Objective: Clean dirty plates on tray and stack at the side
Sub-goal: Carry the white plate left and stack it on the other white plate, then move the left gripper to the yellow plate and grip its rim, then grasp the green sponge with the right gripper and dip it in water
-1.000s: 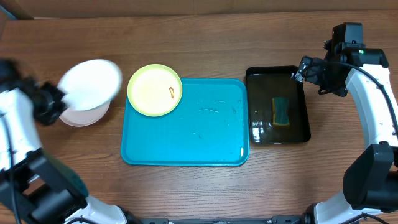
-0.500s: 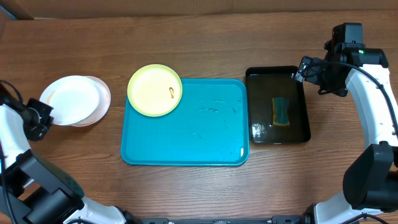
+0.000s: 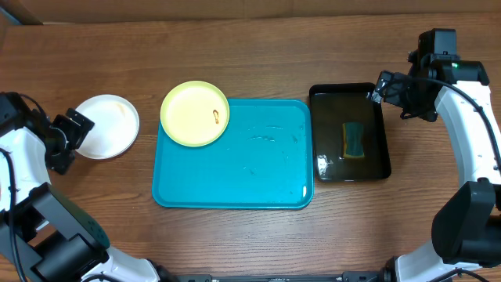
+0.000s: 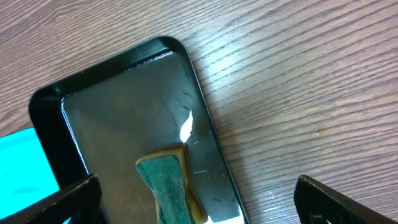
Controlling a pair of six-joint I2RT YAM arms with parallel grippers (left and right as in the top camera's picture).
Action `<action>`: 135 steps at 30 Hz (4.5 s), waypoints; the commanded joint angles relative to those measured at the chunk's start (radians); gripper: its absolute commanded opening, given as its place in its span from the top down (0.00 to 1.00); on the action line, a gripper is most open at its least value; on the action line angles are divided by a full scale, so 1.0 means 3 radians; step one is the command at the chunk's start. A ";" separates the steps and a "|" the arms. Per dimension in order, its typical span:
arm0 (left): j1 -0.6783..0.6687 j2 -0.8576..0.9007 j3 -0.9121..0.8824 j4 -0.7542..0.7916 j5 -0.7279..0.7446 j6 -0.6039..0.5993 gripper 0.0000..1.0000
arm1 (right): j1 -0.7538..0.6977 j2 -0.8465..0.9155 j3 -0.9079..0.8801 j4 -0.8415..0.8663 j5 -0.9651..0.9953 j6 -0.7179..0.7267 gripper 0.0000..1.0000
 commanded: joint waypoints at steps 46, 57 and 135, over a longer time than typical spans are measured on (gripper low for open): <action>-0.2050 0.0631 -0.0015 -0.0322 -0.0529 0.0175 0.96 | 0.0019 -0.0028 0.0028 0.0018 0.0019 0.0014 0.00; -0.2501 0.0631 -0.0017 -0.0670 -0.0532 0.0248 0.93 | 0.0019 -0.0028 0.0028 0.0018 0.0019 0.0014 0.00; -0.2632 0.0544 -0.0425 0.0144 -0.0799 0.0237 0.72 | 0.0813 -0.0025 -0.1523 0.1512 0.0258 -0.0023 0.25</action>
